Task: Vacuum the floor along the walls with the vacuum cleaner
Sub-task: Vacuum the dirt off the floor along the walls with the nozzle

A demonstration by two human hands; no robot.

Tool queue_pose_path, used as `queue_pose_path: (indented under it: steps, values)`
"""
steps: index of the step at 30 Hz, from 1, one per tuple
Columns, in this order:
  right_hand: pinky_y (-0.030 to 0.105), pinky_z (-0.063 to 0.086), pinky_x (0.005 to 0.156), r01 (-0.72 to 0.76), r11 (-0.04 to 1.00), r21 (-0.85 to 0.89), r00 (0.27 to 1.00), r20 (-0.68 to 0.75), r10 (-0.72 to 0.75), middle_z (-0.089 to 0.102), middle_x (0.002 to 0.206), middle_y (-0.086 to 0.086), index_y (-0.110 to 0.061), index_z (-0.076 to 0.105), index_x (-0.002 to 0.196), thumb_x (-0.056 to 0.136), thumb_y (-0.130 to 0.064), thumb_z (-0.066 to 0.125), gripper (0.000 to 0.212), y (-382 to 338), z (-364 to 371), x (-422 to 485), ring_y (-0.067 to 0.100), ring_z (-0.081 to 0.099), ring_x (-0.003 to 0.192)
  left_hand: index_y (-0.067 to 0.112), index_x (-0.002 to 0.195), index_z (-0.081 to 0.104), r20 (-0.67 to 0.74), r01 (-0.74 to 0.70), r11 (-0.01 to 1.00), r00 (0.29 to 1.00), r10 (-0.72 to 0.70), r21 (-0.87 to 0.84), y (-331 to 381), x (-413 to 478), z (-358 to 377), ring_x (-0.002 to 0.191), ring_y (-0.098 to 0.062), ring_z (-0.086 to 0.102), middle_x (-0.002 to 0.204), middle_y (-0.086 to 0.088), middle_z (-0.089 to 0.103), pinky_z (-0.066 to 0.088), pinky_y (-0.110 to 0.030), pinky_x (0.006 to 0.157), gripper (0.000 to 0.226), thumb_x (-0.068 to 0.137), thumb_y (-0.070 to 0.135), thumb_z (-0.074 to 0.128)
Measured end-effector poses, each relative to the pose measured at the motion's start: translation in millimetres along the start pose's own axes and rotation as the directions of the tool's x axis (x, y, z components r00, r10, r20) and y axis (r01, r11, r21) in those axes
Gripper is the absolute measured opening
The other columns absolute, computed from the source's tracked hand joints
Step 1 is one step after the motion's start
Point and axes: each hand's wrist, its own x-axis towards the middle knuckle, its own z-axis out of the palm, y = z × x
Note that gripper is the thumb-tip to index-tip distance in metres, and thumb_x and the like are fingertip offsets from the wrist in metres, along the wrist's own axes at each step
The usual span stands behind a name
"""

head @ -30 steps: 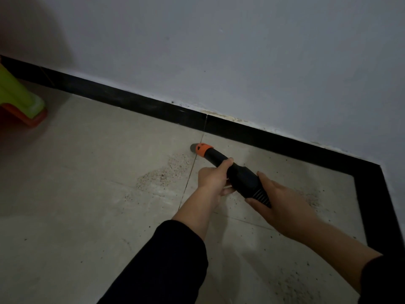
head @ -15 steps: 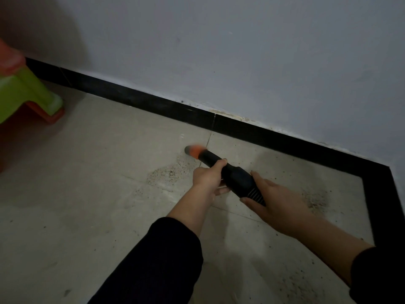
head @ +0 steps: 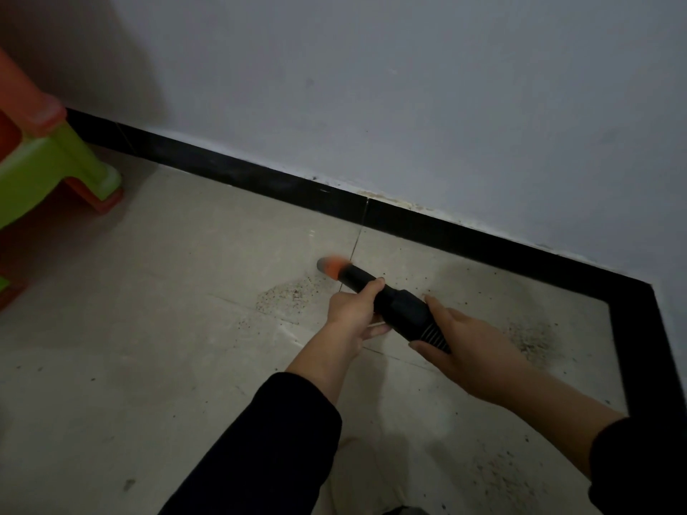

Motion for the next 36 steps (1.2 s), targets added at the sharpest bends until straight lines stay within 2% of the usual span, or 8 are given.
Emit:
queue_pose_path:
  steps: [5,13,20,30,36]
  values:
    - [0.028,0.052,0.086,-0.020,0.999,-0.037,1.000,0.004,0.020,0.049,0.138,0.002,-0.020,0.003,0.154,0.097,-0.057,0.037,0.077,8.9,-4.4,-10.8,0.014,0.058,0.103,0.002,0.125,0.052,0.030,0.015,1.000,0.999,-0.016,0.007,-5.3,-4.9,11.5,0.090,-0.024,0.069,0.112,-0.018,0.066,0.062,-0.032,0.062,0.045,0.091,0.027,0.068]
    - [0.027,0.052,0.087,-0.032,0.998,-0.058,0.998,0.050,0.034,0.048,0.140,0.002,-0.020,0.001,0.154,0.097,-0.055,0.038,0.077,13.5,-9.3,-22.6,0.014,0.059,0.102,0.002,0.126,0.052,0.062,0.040,0.999,0.997,-0.040,0.013,-12.2,-13.2,17.1,0.076,-0.018,0.068,0.095,-0.012,0.066,0.062,-0.032,0.065,0.043,0.093,0.025,0.066]
    - [0.024,0.050,0.086,-0.009,0.996,-0.084,0.996,0.082,0.016,0.045,0.143,0.002,-0.020,-0.001,0.155,0.097,-0.056,0.036,0.077,6.5,-12.1,-30.6,0.015,0.058,0.103,0.001,0.130,0.050,0.059,0.048,0.999,0.997,-0.047,-0.015,-18.4,-22.7,9.7,0.082,-0.021,0.069,0.112,-0.018,0.067,0.062,-0.033,0.066,0.047,0.093,0.024,0.066]
    - [0.025,0.051,0.085,0.065,0.990,-0.129,0.994,0.098,-0.053,0.048,0.139,0.002,-0.021,0.001,0.154,0.097,-0.057,0.036,0.076,-2.2,-11.7,-42.6,0.015,0.058,0.101,0.001,0.131,0.046,0.031,0.083,0.994,0.996,-0.081,-0.066,-25.7,-40.7,-3.9,0.086,-0.026,0.071,0.114,-0.020,0.066,0.062,-0.034,0.061,0.048,0.093,0.023,0.066]
    - [0.027,0.052,0.085,0.106,0.984,-0.146,0.990,0.104,-0.091,0.047,0.140,0.002,-0.021,0.002,0.154,0.096,-0.058,0.035,0.076,-9.9,-10.9,-44.8,0.017,0.059,0.102,0.007,0.109,0.043,0.005,0.084,0.992,0.996,-0.084,-0.096,-26.7,-46.6,-14.2,0.091,-0.029,0.070,0.113,-0.021,0.066,0.061,-0.038,0.069,0.029,0.094,0.019,0.064]
